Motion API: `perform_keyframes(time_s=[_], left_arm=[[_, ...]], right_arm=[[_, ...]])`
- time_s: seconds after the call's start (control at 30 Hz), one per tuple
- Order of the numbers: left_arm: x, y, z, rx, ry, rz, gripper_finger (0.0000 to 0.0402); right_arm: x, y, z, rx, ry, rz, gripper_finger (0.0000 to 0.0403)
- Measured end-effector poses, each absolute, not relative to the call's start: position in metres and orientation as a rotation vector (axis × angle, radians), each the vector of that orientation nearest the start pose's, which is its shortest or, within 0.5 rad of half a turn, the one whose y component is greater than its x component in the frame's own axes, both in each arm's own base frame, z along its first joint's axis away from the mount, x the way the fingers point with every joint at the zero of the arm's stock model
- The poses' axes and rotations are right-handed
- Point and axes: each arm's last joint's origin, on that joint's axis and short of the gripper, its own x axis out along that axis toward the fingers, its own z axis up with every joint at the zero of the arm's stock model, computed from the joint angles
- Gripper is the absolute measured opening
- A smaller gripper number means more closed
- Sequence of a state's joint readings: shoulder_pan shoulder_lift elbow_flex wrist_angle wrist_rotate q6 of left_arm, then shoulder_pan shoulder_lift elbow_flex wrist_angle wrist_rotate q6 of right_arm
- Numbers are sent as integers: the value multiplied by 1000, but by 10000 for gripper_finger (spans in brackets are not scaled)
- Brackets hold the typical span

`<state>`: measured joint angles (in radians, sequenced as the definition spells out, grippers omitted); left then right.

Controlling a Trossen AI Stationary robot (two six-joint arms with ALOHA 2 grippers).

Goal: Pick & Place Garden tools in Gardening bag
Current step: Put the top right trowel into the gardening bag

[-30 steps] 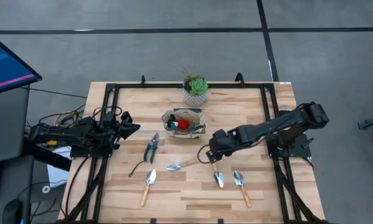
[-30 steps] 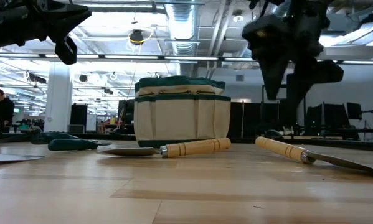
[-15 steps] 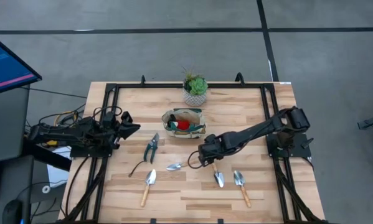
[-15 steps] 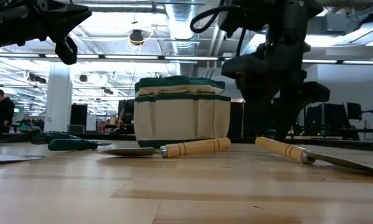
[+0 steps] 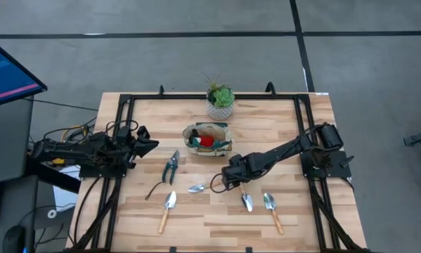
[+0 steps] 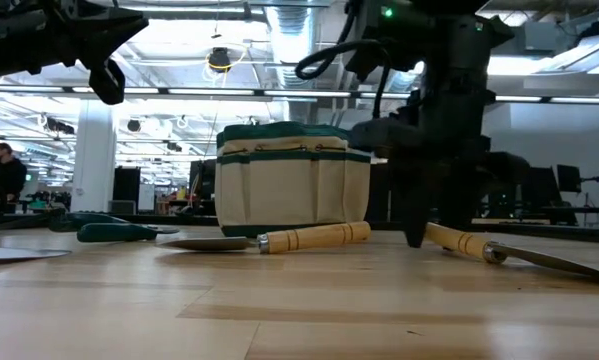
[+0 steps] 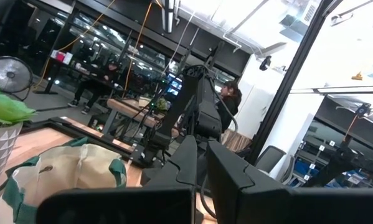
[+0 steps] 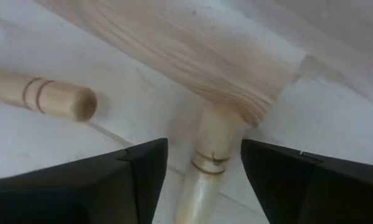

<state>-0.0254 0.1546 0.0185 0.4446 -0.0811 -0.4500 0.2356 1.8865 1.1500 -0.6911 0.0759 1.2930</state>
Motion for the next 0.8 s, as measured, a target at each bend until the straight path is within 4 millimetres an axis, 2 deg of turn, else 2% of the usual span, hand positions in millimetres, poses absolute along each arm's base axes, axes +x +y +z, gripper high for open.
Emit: perform_keyframes(time_s=[0.13,0.3,0.6,0.7,0.8], left_arm=[[103,0,199,-462,-312,-14,8],[104,0,199,-462,-308,-13,8],[104,0,199,-462,-309,-13,8],[104,0,199,-462,-310,-13,8],[103,0,199,-462,-311,-14,8]], right_arm=[[327,76,139,839,1259,-783,156],[327,77,139,849,1271,-772,58],[327,75,141,891,1205,-871,59],[330,74,157,854,1161,-959,59],[337,71,188,788,1114,-1057,59]])
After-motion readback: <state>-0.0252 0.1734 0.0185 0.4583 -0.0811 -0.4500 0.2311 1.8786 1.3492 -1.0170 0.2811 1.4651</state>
